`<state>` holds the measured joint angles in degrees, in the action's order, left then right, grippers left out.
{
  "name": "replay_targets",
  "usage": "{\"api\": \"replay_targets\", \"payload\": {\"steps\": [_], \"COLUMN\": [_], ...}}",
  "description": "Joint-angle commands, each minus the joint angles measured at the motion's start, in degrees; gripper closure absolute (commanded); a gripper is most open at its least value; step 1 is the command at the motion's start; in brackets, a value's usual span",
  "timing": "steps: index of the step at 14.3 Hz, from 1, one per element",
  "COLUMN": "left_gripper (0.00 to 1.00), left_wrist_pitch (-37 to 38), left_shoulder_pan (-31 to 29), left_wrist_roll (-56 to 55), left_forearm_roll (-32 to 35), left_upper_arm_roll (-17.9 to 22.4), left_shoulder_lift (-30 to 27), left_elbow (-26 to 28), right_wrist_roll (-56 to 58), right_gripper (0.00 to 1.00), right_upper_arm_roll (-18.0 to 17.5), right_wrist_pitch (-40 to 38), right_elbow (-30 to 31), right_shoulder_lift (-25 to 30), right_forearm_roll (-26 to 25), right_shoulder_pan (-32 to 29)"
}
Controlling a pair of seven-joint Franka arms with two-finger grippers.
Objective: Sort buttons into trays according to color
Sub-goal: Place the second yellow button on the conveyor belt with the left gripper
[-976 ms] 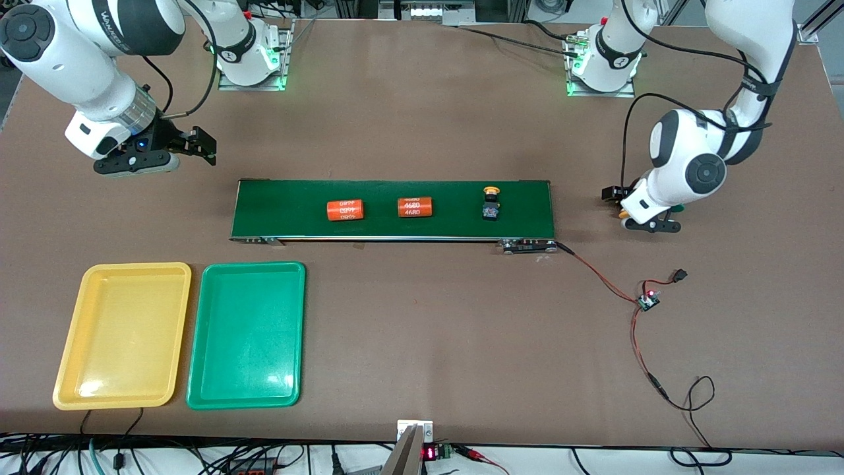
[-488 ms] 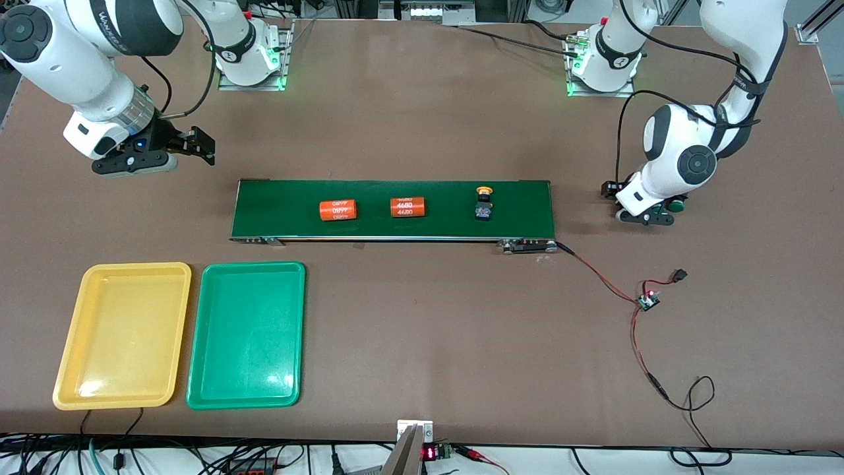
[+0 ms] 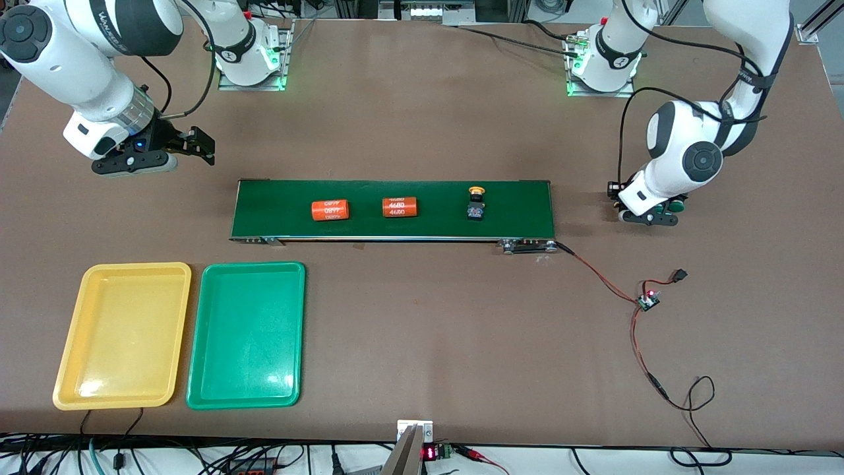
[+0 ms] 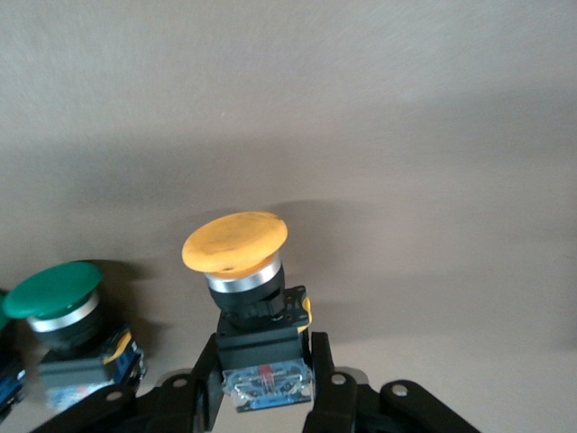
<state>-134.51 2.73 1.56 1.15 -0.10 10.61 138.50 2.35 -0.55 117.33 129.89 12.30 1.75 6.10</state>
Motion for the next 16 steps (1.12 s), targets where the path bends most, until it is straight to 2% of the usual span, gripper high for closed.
{"api": "replay_targets", "payload": {"steps": [1,3,5,7,10,13,14,15,16], "left_gripper": [0.7,0.7,0.72,0.72,0.72,0.71,0.66,0.35,0.0], "left_wrist_pitch": [10.2,10.93,10.67,9.27,0.85,-3.3,-3.31,-2.96,-2.61], "left_shoulder_pan": [-0.44,0.17,0.52,1.14,4.91,7.46,7.73,7.56,7.47], "left_wrist_roll": [-0.06,-0.67,-6.1,-11.2,-15.26,-17.2,-16.85,-16.76,-16.76], "left_forearm_roll": [0.44,0.08,-1.23,-4.3,-9.93,-9.94,-9.94,-9.94,-9.94], "left_upper_arm_roll": [-4.46,-10.06,-16.4,-19.75,-20.82,-20.82,-20.82,-20.73,-20.73], "left_shoulder_lift": [-3.49,-3.31,-2.0,0.8,5.2,8.37,8.55,8.55,8.12], "left_elbow": [-5.76,-8.67,-11.92,-15.08,-15.89,-15.89,-15.89,-15.89,-15.8], "right_wrist_roll": [-0.33,-0.33,-0.33,-0.24,-0.15,-0.07,0.28,0.37,0.37], "right_gripper": [0.0,0.0,0.0,0.0,0.0,0.0,0.0,0.0,0.0], "right_upper_arm_roll": [-0.16,-0.16,-0.16,-0.16,-0.16,-0.16,-0.16,-0.16,-0.16], "right_wrist_pitch": [-0.17,-0.17,-0.26,-0.35,-0.43,-0.43,-0.43,-0.43,-0.43], "right_elbow": [0.36,0.36,0.36,0.36,0.36,0.36,0.36,0.36,0.36], "right_shoulder_lift": [0.44,0.44,0.44,0.44,0.44,0.44,0.44,0.44,0.44], "right_forearm_roll": [0.54,0.54,0.54,0.54,0.54,0.54,0.54,0.54,0.54], "right_shoulder_pan": [-0.73,-0.74,-0.74,-0.82,-0.82,-1.09,-1.26,-1.26,-1.26]}}
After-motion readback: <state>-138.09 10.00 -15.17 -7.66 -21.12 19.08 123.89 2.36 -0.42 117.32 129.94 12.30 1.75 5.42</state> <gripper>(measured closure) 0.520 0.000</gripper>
